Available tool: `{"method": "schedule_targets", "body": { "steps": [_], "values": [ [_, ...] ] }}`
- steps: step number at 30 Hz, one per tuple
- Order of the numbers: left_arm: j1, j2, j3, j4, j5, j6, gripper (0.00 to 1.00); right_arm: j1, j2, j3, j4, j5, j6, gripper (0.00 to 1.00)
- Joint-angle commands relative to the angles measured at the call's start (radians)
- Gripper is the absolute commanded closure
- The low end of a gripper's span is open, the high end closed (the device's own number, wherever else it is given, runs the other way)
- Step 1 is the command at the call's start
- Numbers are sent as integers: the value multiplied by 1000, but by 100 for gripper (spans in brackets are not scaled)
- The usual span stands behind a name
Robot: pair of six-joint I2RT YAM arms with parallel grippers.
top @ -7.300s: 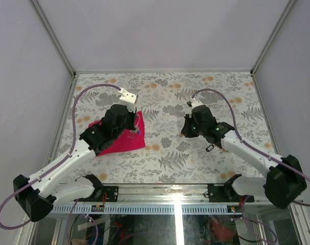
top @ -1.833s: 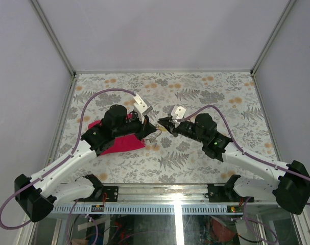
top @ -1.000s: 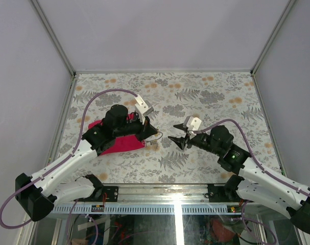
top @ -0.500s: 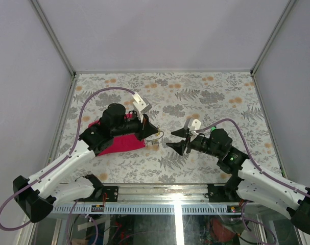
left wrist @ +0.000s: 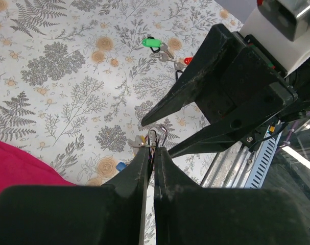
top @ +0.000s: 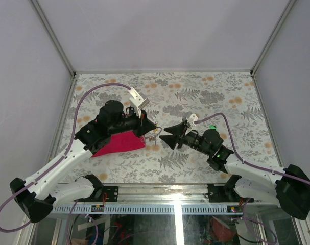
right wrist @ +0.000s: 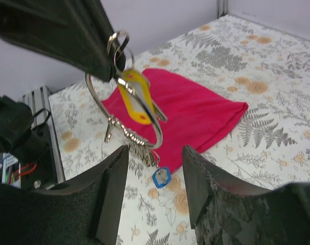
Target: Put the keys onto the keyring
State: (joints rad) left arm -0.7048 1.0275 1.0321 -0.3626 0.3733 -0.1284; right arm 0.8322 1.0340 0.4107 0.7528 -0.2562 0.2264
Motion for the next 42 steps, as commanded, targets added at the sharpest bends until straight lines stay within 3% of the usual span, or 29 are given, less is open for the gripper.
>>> {"method": "schedule_targets", "body": {
  "steps": [1,5,11,23,25,29,34,42],
  "values": [
    [6,-3,41,-1,-17,-27,100,5,49,0,246,55,66,48],
    [6,-4,46,-1,-12,-34,100,5,89,5,293,61,80,51],
    [5,-4,51,-2,4,-40,100,5,135,19,315,73,88,63],
    [5,7,52,-2,22,-45,100,5,203,34,402,60,120,68],
    [5,7,54,-1,22,-46,100,5,211,34,413,60,126,75],
    [5,7,56,1,20,-47,100,5,215,32,427,60,132,100],
    [5,11,61,-1,-14,-40,99,5,202,20,434,38,150,100],
    [5,34,73,-6,-40,-21,81,5,183,2,465,20,211,100]
  ]
}}
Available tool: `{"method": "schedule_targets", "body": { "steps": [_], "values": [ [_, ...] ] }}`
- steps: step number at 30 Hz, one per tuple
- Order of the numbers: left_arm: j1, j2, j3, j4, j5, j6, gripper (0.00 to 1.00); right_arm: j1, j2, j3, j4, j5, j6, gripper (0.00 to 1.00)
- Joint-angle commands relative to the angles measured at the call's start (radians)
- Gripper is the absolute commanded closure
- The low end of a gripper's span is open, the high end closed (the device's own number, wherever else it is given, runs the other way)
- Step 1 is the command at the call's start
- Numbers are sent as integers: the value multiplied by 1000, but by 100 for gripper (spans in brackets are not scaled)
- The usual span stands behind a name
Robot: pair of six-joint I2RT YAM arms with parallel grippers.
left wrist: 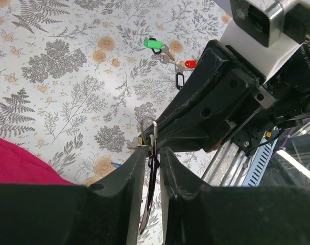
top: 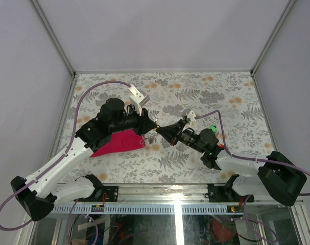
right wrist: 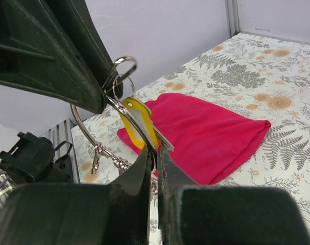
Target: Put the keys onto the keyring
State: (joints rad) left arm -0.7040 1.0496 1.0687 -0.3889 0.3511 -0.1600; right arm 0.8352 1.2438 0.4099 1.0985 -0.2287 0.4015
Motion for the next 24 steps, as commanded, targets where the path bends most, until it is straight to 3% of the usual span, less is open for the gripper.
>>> {"method": "schedule_targets", "body": {
  "steps": [1,14,24],
  "values": [
    [5,14,38,21,-19,12,80,2,-28,2,118,-8,36,100],
    [5,-18,34,-24,-76,37,61,2,-43,-3,124,31,81,100],
    [5,-47,9,-59,-88,48,60,2,-90,-9,75,86,99,100]
  ]
}}
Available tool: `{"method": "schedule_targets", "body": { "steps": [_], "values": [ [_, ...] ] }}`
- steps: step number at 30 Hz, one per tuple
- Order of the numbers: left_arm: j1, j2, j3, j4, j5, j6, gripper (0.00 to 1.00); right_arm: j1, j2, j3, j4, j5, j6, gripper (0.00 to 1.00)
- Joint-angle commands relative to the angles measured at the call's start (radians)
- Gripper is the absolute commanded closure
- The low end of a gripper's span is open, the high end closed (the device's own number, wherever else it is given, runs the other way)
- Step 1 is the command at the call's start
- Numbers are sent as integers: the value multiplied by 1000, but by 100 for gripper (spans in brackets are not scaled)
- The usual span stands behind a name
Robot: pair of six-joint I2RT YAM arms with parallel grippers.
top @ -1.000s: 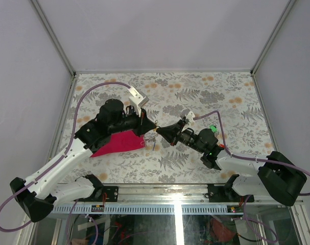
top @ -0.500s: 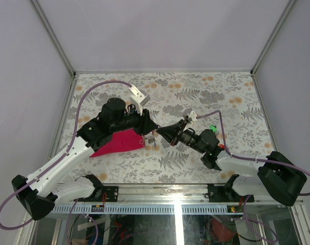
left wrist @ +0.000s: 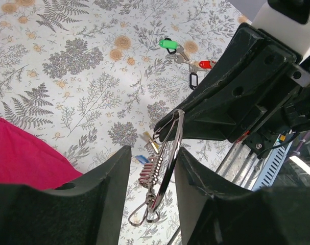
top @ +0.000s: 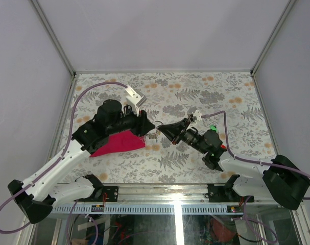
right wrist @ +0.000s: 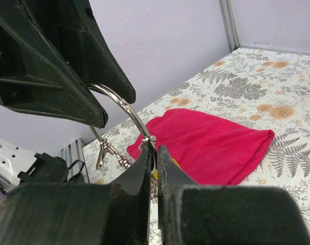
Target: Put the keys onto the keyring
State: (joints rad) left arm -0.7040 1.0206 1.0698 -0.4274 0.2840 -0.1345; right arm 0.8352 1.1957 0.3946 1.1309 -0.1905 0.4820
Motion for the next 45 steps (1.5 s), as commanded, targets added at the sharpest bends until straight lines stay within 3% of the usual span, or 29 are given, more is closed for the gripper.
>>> {"method": "schedule_targets", "body": {
  "steps": [1,4,9,15,19,24,34,38,40,42,45],
  "values": [
    [5,-20,6,-23,-20,23,61,2,-43,6,43,48,21,100],
    [4,-14,4,-27,-24,31,72,2,-48,11,34,37,26,100],
    [5,1,24,-35,-23,37,100,2,-65,8,-3,27,12,96],
    [4,15,58,-70,-51,60,100,2,-170,0,-211,53,-114,68],
    [5,26,72,-93,-69,74,100,2,-292,2,-462,100,-226,61],
    [5,47,84,-103,-73,77,100,2,-437,-16,-642,215,-283,53],
    [4,130,119,-103,-72,69,100,2,-601,-15,-798,333,-412,26],
    [-5,180,134,-83,-78,59,100,1,-642,5,-873,403,-389,20],
    [-15,211,135,-59,-80,50,100,1,-653,51,-978,451,-325,17],
    [-31,250,136,-31,-85,35,100,2,-646,108,-1094,491,-294,7],
    [-72,321,136,19,-85,13,100,1,-637,147,-1174,529,-272,3]
  ]
}}
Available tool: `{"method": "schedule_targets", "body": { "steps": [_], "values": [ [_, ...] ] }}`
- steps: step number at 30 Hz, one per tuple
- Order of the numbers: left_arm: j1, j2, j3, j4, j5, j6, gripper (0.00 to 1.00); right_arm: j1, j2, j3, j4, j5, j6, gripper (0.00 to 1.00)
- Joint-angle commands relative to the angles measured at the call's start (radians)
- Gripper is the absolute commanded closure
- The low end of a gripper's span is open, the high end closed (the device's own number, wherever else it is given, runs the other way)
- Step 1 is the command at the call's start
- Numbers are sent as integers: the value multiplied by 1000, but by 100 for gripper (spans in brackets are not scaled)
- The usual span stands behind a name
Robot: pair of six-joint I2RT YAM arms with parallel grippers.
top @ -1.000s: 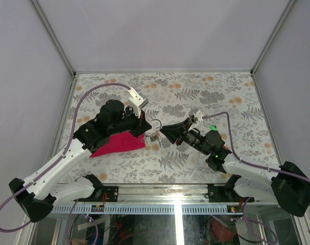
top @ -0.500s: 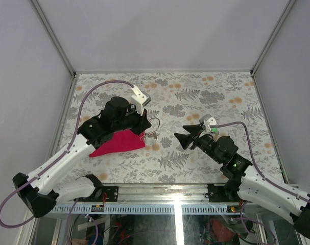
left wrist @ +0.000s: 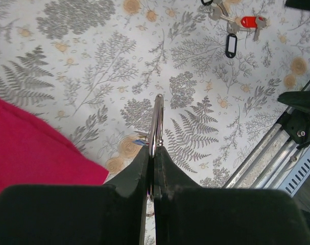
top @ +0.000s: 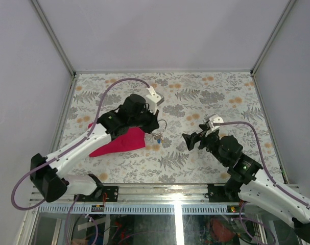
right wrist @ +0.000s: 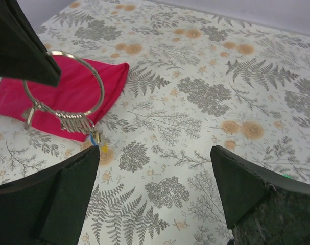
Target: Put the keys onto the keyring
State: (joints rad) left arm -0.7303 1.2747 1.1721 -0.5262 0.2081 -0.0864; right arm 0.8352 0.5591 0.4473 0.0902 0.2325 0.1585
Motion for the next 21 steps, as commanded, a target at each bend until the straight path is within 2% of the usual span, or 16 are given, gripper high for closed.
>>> {"method": "schedule_targets", "body": {
  "steps": [1,8,14,21],
  "values": [
    [-61,92,34,135,-7,-41,100,0,-4,94,-142,112,56,3],
    [-71,245,-8,339,131,-115,100,2,-13,64,-150,125,96,3],
    [30,375,10,424,197,-126,100,0,19,62,-171,122,116,3],
    [136,493,62,463,206,-122,95,1,37,51,-167,114,155,3]
  ]
}}
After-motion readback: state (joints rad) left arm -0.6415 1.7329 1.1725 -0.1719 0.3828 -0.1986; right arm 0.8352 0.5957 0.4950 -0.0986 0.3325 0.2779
